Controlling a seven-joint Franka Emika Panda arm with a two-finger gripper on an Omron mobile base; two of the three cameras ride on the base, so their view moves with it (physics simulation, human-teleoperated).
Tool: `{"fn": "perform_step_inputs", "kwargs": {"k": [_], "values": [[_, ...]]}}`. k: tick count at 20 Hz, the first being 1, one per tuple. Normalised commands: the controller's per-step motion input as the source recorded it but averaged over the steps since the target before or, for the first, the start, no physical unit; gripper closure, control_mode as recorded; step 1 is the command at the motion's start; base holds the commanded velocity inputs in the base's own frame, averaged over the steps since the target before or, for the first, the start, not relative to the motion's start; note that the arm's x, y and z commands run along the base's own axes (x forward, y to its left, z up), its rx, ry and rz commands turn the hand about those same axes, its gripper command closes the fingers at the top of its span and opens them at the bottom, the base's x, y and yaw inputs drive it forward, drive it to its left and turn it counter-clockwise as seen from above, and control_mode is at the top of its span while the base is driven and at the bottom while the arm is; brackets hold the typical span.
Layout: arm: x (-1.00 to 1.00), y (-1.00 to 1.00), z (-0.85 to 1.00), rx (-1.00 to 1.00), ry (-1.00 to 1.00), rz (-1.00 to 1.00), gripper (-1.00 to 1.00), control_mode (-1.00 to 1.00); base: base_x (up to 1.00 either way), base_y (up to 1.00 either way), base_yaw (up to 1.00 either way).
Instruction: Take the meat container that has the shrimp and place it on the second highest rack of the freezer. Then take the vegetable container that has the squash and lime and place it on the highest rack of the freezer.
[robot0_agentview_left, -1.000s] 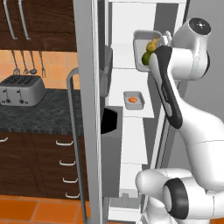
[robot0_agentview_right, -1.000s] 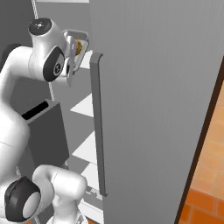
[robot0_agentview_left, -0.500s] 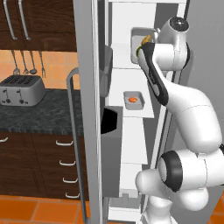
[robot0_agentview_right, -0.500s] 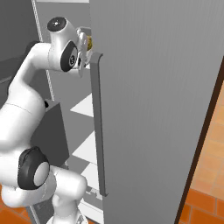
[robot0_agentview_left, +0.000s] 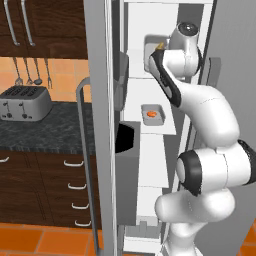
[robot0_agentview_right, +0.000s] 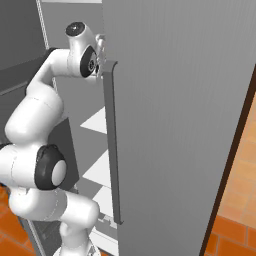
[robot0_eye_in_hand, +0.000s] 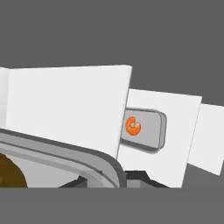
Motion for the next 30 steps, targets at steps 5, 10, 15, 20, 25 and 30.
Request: {"fn": "perform_step_inputs", "kwargs": {"k": [5,10,15,20,25,30], "values": [[0.42,-0.03,-0.02,0.0,0.17,0.0,1.0,-1.0,0.0,0.0,0.0],[0.48,0.0,-0.06,0.0,0.12,0.0,1.0,-1.0,0.0,0.0,0.0],[0.58,-0.02,-0.2,0.0,0.01,0.0,1.0,-1.0,0.0,0.0,0.0],[0.56,-0.03,-0.33,0.0,0.0,0.0,1.0,-1.0,0.0,0.0,0.0],[0.46,-0.02,-0.23,0.0,0.0,0.0,1.0,-1.0,0.0,0.0,0.0],[0.05,0.0,-0.08,0.0,-0.02,0.0,1.0,-1.0,0.0,0.0,0.0]]}}
